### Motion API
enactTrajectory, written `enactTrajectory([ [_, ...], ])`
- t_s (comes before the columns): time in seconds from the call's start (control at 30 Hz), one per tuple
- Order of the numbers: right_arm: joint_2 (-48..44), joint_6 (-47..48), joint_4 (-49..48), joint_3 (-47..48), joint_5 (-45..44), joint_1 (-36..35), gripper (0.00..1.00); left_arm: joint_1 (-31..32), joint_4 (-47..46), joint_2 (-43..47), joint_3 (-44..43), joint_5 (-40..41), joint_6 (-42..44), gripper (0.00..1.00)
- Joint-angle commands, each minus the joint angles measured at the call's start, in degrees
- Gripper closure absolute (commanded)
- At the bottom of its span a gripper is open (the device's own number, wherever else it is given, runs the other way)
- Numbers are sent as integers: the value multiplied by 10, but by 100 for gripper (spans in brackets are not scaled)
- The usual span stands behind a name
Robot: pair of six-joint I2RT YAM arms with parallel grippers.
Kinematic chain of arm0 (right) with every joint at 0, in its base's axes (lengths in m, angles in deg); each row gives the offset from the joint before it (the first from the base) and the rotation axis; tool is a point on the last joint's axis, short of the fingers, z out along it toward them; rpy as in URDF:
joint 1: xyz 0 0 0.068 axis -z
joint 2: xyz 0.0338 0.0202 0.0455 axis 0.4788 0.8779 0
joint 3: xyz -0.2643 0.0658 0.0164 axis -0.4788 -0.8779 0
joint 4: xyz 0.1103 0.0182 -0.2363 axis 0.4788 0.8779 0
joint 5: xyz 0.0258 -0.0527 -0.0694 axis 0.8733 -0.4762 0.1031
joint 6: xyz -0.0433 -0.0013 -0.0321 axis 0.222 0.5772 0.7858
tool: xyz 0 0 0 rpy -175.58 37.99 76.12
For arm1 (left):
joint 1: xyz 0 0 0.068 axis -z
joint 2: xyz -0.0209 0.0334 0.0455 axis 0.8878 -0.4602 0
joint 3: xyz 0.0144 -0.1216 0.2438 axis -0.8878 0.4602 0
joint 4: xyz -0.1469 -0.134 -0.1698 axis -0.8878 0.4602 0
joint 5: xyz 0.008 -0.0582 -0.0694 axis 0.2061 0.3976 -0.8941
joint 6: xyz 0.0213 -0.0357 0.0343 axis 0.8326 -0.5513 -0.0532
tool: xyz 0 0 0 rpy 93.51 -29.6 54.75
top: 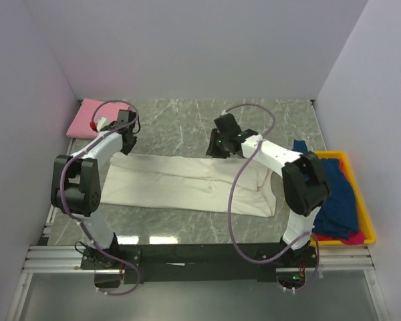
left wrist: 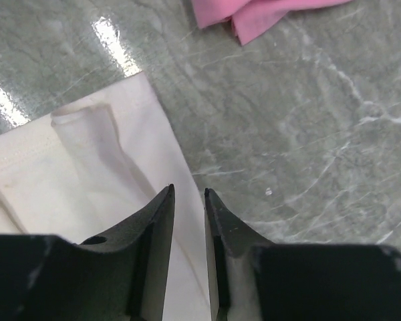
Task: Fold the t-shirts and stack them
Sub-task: Fold the tshirt
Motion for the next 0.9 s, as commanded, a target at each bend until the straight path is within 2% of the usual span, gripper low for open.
enactTrajectory([
  [0.0,27,19,19,52,-11,-35,63,2,-2,10,15,5,-11,70],
  [0.33,123,21,35,135,-17,-88,65,0,-32,-7,41,1,-2,69],
  [0.87,163,28,43,184,-9,-107,66,-27,-55,55,125,-20,-3,70],
])
